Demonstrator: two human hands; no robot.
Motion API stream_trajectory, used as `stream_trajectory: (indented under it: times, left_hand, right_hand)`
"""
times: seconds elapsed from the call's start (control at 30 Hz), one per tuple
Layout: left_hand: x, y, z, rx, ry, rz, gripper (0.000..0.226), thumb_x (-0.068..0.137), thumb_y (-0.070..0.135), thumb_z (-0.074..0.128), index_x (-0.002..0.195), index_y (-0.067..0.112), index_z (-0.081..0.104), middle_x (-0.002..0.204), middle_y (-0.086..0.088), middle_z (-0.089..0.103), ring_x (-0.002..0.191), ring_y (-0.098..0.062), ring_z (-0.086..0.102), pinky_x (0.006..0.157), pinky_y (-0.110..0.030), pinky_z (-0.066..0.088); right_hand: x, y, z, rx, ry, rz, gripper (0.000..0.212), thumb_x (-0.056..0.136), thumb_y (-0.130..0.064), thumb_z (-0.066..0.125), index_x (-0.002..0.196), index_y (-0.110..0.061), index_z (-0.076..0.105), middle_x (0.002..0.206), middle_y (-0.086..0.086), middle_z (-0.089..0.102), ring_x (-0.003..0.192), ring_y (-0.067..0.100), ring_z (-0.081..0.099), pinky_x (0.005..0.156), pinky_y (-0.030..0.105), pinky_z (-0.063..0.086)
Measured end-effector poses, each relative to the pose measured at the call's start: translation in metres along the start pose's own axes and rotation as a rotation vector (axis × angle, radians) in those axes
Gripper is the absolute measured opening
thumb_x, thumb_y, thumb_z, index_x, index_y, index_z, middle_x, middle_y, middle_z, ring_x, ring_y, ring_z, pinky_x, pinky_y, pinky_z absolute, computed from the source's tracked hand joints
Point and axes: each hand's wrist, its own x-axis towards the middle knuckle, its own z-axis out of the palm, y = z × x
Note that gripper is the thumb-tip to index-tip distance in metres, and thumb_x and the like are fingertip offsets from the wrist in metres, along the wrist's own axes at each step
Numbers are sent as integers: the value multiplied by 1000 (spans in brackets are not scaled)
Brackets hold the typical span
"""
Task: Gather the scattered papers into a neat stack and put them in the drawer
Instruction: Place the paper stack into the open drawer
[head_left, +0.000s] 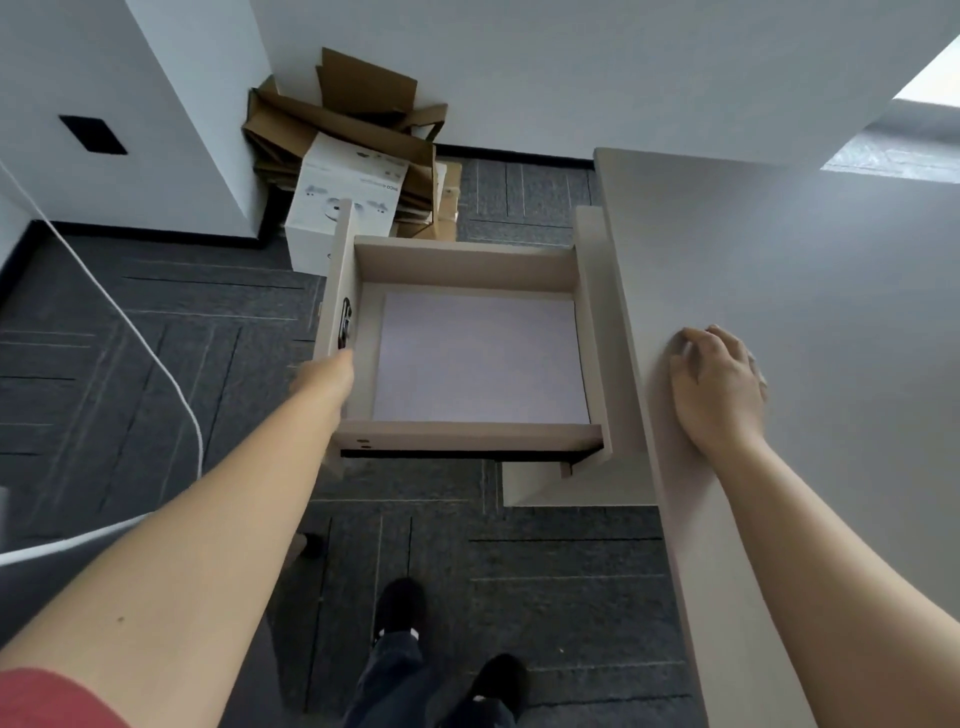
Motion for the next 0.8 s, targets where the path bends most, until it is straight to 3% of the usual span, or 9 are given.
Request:
stream_trajectory:
  times: [0.1, 0.27, 0.5, 0.63, 0.73, 0.8]
  left_hand:
    - [-6, 2, 3, -34, -65, 31, 62, 93, 34, 40, 145, 5, 23, 155, -11, 26, 141, -29, 28, 113, -38, 24]
    - [-23, 3, 19, 52, -149, 17, 72, 89, 46, 45, 145, 6, 23, 154, -12, 27, 140, -31, 29, 113, -41, 26]
    - [-53, 9, 66, 140, -385, 82, 81, 84, 57, 43, 148, 12, 20, 158, -8, 18, 143, -29, 23, 117, -44, 22]
    - [-70, 14, 97, 112, -550, 136, 68, 89, 51, 39, 146, 16, 27, 156, -6, 26, 142, -27, 27, 117, -44, 23]
    - [-82, 14, 114, 27, -659, 102, 55, 92, 46, 35, 136, 14, 42, 138, -7, 47, 125, -23, 46, 110, -37, 34]
    - [-88, 12, 125, -45, -743, 57, 50, 92, 47, 35, 123, 12, 53, 107, -4, 57, 103, -18, 52, 98, -34, 39]
  right_hand:
    - [-4, 7, -3, 1, -5, 23, 42, 92, -25, 43, 134, -16, 46, 150, 8, 33, 140, 27, 24, 116, 38, 14]
    - [-11, 15, -7, -17, -51, 54, 48, 91, -32, 44, 137, -20, 39, 155, 3, 25, 145, 23, 12, 119, 43, 4]
    - [-10, 29, -12, -69, -131, -30, 54, 93, -37, 39, 144, -26, 26, 158, -3, 16, 147, 18, 5, 118, 39, 1]
    - [-11, 35, -10, -83, -158, -61, 54, 94, -39, 34, 146, -29, 20, 159, -5, 10, 147, 16, 0, 119, 37, -3]
    - [-11, 36, -8, -125, -186, -76, 55, 95, -39, 28, 147, -29, 13, 160, -5, 4, 147, 17, -5, 118, 39, -6]
    - [-10, 38, -8, -153, -204, -93, 55, 96, -40, 25, 148, -29, 9, 160, -4, 0, 147, 17, -7, 118, 40, -7]
